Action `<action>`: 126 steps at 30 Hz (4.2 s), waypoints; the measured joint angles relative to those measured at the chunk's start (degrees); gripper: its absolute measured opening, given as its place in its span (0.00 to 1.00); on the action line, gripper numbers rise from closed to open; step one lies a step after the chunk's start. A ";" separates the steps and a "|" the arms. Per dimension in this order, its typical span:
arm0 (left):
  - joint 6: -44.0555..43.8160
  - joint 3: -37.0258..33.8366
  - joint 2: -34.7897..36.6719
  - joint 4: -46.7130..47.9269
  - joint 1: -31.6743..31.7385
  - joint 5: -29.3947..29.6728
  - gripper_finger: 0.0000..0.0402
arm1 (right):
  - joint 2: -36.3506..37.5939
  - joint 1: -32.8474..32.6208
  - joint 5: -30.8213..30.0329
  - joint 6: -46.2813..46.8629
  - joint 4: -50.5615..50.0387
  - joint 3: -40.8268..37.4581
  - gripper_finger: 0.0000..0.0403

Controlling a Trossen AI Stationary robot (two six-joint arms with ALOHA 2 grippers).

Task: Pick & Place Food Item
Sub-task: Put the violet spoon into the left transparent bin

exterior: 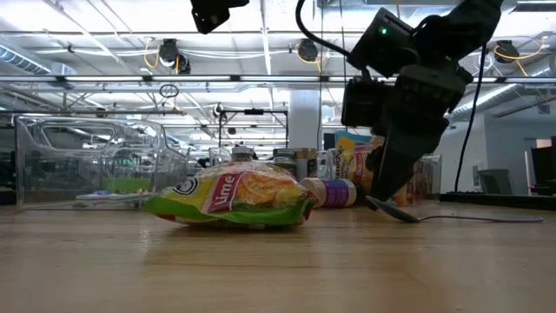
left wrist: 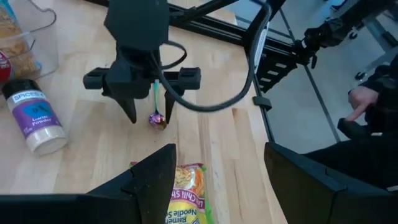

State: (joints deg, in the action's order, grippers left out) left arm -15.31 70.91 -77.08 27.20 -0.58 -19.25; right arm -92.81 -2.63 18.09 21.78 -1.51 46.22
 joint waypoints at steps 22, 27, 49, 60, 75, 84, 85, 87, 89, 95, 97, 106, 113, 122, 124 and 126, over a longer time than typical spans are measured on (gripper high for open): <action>0.19 0.00 0.00 0.00 0.61 0.31 0.62 | -3.70 -1.14 2.95 -1.49 3.34 -0.04 0.37; 1.33 0.00 0.00 0.00 0.61 0.41 0.62 | -3.70 -1.14 2.90 -0.72 3.31 -0.04 0.21; 0.26 0.00 0.00 0.22 0.61 1.55 0.62 | -3.65 -0.70 3.19 6.03 8.68 -0.04 0.27; 0.15 0.00 0.00 0.11 0.61 1.55 0.62 | -3.65 -0.79 3.12 5.23 6.96 -0.04 0.41; 0.09 0.00 0.00 0.00 0.61 1.79 0.62 | -4.26 -1.11 2.79 4.48 6.85 -0.04 0.09; -0.50 0.00 0.00 -0.02 0.61 1.84 0.62 | -8.17 -1.20 3.24 8.63 7.80 0.09 0.01; -0.87 0.00 -0.02 -0.02 0.61 1.84 0.62 | -8.20 -1.04 3.21 8.63 7.80 0.09 0.01; -1.35 0.00 -0.02 -0.02 0.61 1.81 0.62 | -7.58 -0.38 3.19 8.65 7.47 0.04 0.01; -1.38 0.00 -0.02 -0.01 0.61 1.81 0.62 | -5.89 0.46 2.86 8.56 7.05 0.00 0.00; -1.52 0.00 -0.02 0.00 0.61 1.81 0.62 | 0.53 3.43 0.46 8.11 6.53 -0.12 0.00; -1.77 0.00 -0.02 0.04 0.61 1.79 0.62 | 3.50 4.34 -1.36 8.13 6.77 -0.09 0.00; -5.44 0.00 -0.02 -0.02 2.39 1.33 0.62 | 17.85 8.73 -11.25 8.83 7.48 -0.09 0.00; -15.73 0.00 -1.22 -5.80 4.64 2.82 0.62 | 24.23 9.42 -21.43 6.79 18.75 -0.09 0.00; -21.22 0.00 -7.81 -16.73 7.63 -2.78 0.62 | 24.08 9.42 -26.04 3.81 29.67 -0.02 0.00; -21.36 0.00 -8.91 -17.83 8.25 -2.76 0.62 | 24.08 9.42 -27.27 3.54 30.73 -0.09 0.00; -22.43 -0.02 -10.10 -19.00 8.67 -2.75 0.62 | 24.12 9.42 -27.88 3.16 31.61 -0.07 0.00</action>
State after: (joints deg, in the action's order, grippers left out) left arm -37.75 70.89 -87.17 8.20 8.10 -22.00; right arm -68.69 6.79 -9.79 24.95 30.10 46.15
